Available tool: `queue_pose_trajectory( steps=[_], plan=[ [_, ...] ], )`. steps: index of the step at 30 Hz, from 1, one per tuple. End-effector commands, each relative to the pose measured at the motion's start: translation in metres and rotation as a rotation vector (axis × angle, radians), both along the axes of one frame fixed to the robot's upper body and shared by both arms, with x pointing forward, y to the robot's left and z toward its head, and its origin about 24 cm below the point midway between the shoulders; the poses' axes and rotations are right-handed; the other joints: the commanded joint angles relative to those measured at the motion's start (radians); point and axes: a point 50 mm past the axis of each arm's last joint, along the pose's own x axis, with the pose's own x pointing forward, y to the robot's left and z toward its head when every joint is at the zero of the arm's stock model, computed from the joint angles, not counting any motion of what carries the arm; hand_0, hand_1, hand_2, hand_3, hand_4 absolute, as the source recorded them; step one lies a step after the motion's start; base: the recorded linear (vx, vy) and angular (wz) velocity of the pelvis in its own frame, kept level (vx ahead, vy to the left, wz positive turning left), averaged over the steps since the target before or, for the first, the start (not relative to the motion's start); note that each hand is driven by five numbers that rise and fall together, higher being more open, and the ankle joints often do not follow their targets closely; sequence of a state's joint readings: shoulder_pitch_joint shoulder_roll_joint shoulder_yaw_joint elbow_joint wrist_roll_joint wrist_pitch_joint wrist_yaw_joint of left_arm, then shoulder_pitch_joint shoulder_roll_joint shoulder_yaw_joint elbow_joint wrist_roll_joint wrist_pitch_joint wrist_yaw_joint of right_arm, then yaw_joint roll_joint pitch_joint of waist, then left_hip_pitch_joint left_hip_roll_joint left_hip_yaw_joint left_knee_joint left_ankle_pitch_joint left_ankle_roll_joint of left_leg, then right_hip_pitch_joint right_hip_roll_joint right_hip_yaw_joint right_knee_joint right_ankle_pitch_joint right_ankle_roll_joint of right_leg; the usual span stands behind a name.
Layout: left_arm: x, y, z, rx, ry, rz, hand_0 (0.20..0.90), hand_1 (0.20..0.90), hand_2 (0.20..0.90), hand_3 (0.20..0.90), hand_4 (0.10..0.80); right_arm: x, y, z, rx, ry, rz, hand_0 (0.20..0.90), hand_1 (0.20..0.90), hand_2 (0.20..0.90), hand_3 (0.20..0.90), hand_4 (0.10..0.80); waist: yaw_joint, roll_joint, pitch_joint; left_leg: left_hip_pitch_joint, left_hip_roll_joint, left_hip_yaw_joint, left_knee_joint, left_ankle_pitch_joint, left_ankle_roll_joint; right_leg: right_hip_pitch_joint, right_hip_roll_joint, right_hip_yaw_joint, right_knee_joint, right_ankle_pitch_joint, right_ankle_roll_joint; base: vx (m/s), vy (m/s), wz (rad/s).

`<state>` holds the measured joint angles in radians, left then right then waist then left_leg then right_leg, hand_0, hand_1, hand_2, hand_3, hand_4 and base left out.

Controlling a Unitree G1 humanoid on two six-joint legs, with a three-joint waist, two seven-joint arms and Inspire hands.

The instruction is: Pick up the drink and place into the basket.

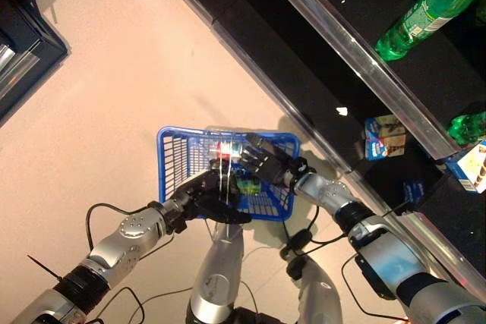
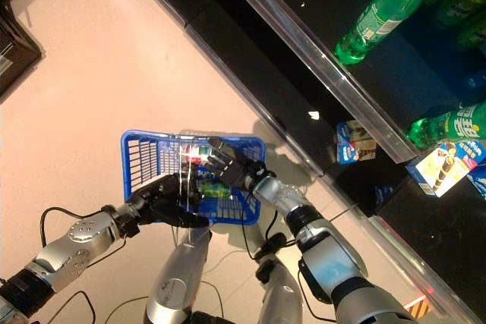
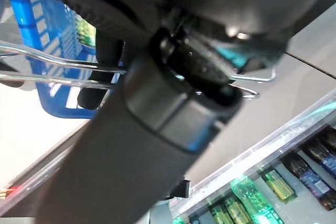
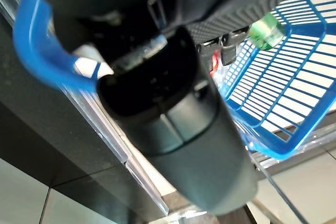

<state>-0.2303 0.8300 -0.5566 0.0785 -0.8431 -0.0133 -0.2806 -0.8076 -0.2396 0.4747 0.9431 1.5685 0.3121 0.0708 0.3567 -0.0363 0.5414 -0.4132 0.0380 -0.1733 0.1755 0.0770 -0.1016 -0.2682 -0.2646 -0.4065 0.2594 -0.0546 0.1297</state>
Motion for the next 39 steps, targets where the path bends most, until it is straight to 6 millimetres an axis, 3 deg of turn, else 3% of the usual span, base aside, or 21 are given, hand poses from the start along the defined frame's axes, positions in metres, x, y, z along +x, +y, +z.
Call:
queue_pose_trajectory(
  steps=[1, 7, 12, 15, 21, 23, 24, 27, 29, 33, 35, 39],
  plan=[
    [-0.027, -0.073, 0.094, -0.361, -0.451, -0.402, 0.3, 0.3, 0.3, 0.2, 0.1, 0.002, 0.014, 0.034, 0.052, -0.216, 0.12, 0.9, 0.9, 0.9, 0.9, 0.8, -0.011, 0.037, -0.021, 0.005, 0.02, 0.058, 0.107, -0.054, 0.031, 0.006, -0.036, 0.023, 0.01, 0.111, 0.01, 0.0, 0.0, 0.0],
    [-0.017, -0.054, 0.067, -0.331, -0.393, -0.158, 0.3, 0.3, 0.3, 0.2, 0.1, -0.03, 0.019, 0.012, 0.05, -0.277, 0.213, 0.9, 0.9, 0.9, 0.9, 0.8, -0.049, 0.015, -0.021, 0.047, 0.036, 0.081, 0.094, -0.051, 0.026, 0.032, -0.028, 0.042, -0.002, 0.11, 0.011, -0.002, -0.009, -0.04],
    [-0.012, -0.024, 0.026, -0.348, -0.27, 0.147, 0.3, 0.3, 0.3, 0.2, 0.1, -0.08, 0.016, -0.022, 0.073, -0.292, 0.289, 0.9, 0.9, 0.9, 0.9, 0.8, -0.1, -0.02, -0.021, 0.12, 0.056, 0.112, 0.059, -0.045, 0.024, 0.084, -0.009, 0.072, -0.032, 0.107, 0.012, 0.001, -0.044, -0.16],
    [-0.011, -0.009, 0.003, -0.384, -0.189, 0.313, 0.3, 0.3, 0.3, 0.2, 0.1, -0.098, 0.012, -0.034, 0.091, -0.29, 0.315, 0.9, 0.9, 0.9, 0.9, 0.8, -0.122, -0.031, -0.027, 0.174, 0.068, 0.128, 0.027, -0.037, 0.017, 0.125, -0.001, 0.086, -0.055, 0.105, 0.011, 0.018, -0.04, -0.23],
    [-0.026, 0.019, -0.055, -0.384, 0.012, 0.635, 0.3, 0.3, 0.3, 0.2, 0.1, -0.132, -0.004, -0.058, 0.15, -0.271, 0.337, 0.9, 0.9, 0.9, 0.9, 0.8, -0.171, -0.054, -0.118, 0.263, 0.092, 0.166, -0.061, -0.017, 0.005, 0.183, 0.02, 0.119, -0.124, 0.112, 0.014, 0.054, -0.034, -0.2],
    [-0.038, 0.028, -0.079, -0.355, 0.1, 0.727, 0.3, 0.3, 0.3, 0.2, 0.1, -0.143, -0.011, -0.066, 0.149, -0.271, 0.321, 0.9, 0.9, 0.9, 0.9, 0.8, -0.192, -0.06, -0.158, 0.293, 0.1, 0.187, -0.09, -0.012, 0.002, 0.2, 0.026, 0.137, -0.148, 0.118, 0.017, 0.066, -0.018, -0.13],
    [-0.039, 0.028, -0.081, -0.352, 0.106, 0.731, 0.3, 0.3, 0.3, 0.2, 0.1, -0.144, -0.012, -0.067, 0.148, -0.269, 0.32, 0.9, 0.9, 0.9, 0.9, 0.8, -0.193, -0.06, -0.161, 0.297, 0.101, 0.189, -0.093, -0.012, 0.002, 0.202, 0.026, 0.139, -0.151, 0.119, 0.018, 0.082, 0.002, -0.06],
    [-0.065, 0.041, -0.116, -0.314, 0.272, 0.869, 0.3, 0.3, 0.3, 0.2, 0.1, -0.161, -0.025, -0.084, 0.121, -0.238, 0.245, 0.9, 0.9, 0.9, 0.9, 0.8, -0.23, -0.056, -0.226, 0.349, 0.117, 0.23, -0.141, -0.004, -0.004, 0.228, 0.03, 0.168, -0.192, 0.132, 0.024, 0.092, 0.018, -0.21],
    [-0.076, 0.045, -0.129, -0.297, 0.327, 0.913, 0.3, 0.3, 0.3, 0.2, 0.1, -0.167, -0.029, -0.093, 0.091, -0.206, 0.219, 0.9, 0.9, 0.9, 0.9, 0.8, -0.244, -0.053, -0.25, 0.368, 0.121, 0.246, -0.157, -0.003, -0.006, 0.238, 0.031, 0.178, -0.207, 0.136, 0.027, 0.082, 0.01, -0.28],
    [-0.109, 0.057, -0.163, -0.257, 0.503, 1.073, 0.3, 0.3, 0.3, 0.2, 0.1, -0.185, -0.049, -0.128, -0.106, -0.057, 0.125, 0.9, 0.9, 0.9, 0.9, 0.8, -0.278, -0.043, -0.318, 0.42, 0.137, 0.286, -0.196, -0.002, -0.012, 0.267, 0.031, 0.195, -0.249, 0.148, 0.034, 0.095, 0.01, -0.13],
    [-0.135, 0.061, -0.183, -0.274, 0.631, 1.189, 0.3, 0.3, 0.3, 0.2, 0.1, -0.203, -0.069, -0.156, -0.233, 0.082, 0.088, 0.9, 0.9, 0.9, 0.9, 0.8, -0.294, -0.039, -0.363, 0.454, 0.145, 0.311, -0.229, 0.001, -0.018, 0.291, 0.032, 0.201, -0.285, 0.158, 0.038, 0.134, -0.007, -0.23],
    [-0.161, 0.064, -0.202, -0.239, 0.768, 1.284, 0.3, 0.3, 0.3, 0.2, 0.1, -0.234, -0.1, -0.189, -0.521, 0.27, 0.129, 0.9, 0.9, 0.9, 0.9, 0.8, -0.299, -0.031, -0.404, 0.482, 0.155, 0.32, -0.257, -0.001, -0.026, 0.322, 0.032, 0.192, -0.317, 0.165, 0.041, 0.073, -0.022, -0.13]
  ],
)
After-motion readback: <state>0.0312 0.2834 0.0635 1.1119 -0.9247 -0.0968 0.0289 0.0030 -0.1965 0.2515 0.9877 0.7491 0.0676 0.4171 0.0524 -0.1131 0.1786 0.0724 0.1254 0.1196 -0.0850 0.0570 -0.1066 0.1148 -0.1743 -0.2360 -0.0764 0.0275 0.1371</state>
